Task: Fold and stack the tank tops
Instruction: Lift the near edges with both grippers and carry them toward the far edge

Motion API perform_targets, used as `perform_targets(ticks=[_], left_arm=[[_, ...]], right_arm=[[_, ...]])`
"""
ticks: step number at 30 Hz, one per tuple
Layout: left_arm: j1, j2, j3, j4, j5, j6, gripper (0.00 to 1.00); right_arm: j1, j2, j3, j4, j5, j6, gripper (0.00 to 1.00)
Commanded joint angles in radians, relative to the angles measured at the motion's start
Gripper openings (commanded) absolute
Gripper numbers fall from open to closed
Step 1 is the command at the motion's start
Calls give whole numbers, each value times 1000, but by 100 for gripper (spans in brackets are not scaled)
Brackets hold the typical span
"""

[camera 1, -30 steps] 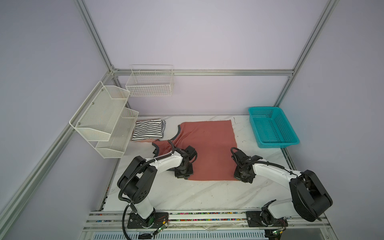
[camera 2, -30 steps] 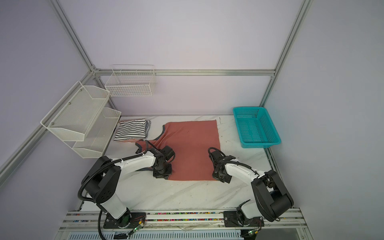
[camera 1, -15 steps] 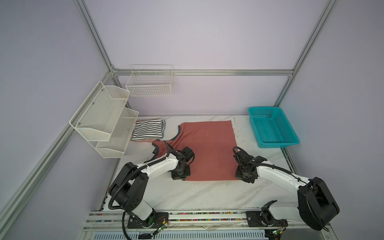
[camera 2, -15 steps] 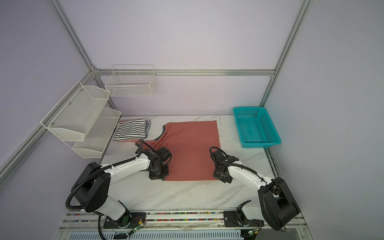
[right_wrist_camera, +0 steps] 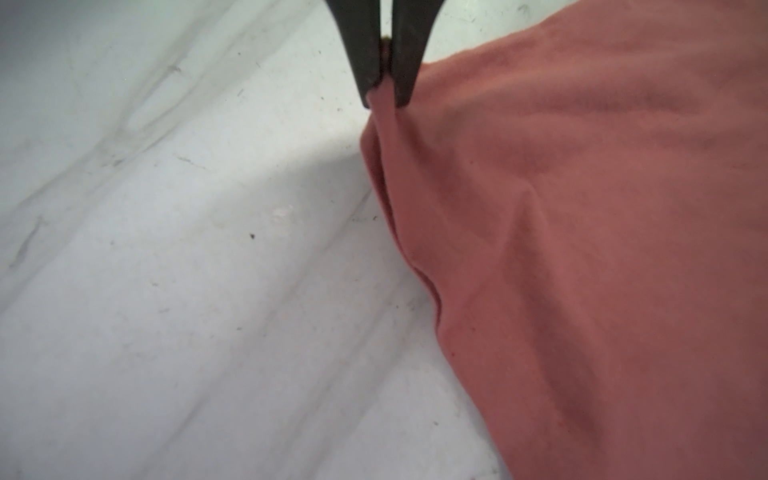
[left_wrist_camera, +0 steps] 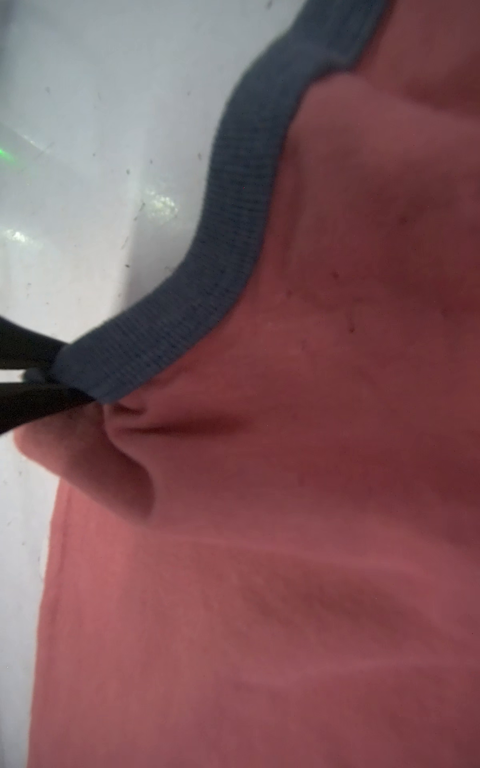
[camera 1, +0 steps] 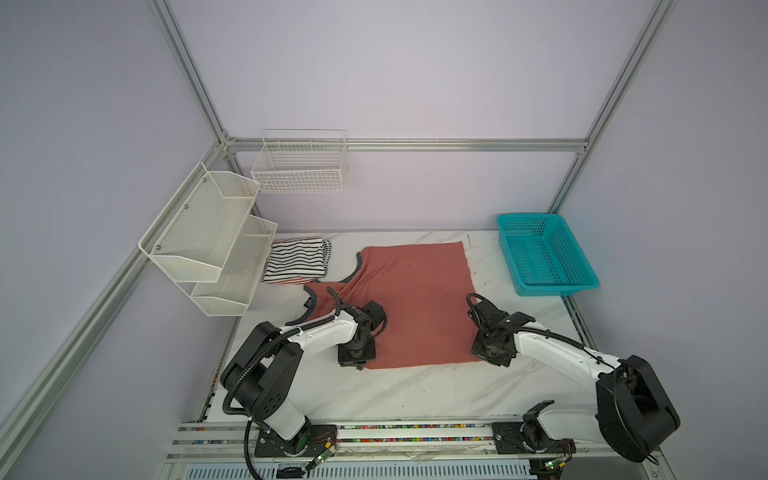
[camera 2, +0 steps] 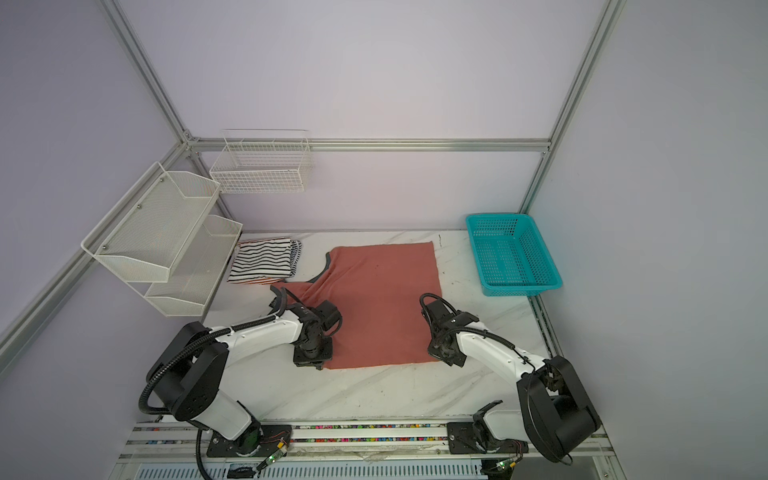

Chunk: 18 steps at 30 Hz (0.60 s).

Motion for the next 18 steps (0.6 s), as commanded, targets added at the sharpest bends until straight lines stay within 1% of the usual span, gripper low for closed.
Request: perform_targets(ticks=[1,8,14,18], left_arm=[[0,-34,-45,0,-6,-8,0],[10,-117,-44,-41,-8,0,0],[37,-149,39,-82,-8,50,0],[72,-127,112,-100,-9,109,0]], right_arm=[[4,-25,-3,-40,32,19,0],[3,-71,51,-97,71,34,0],[2,-74,127,-137,88,23,0],[3,-36,201,-136,109,-15,0]])
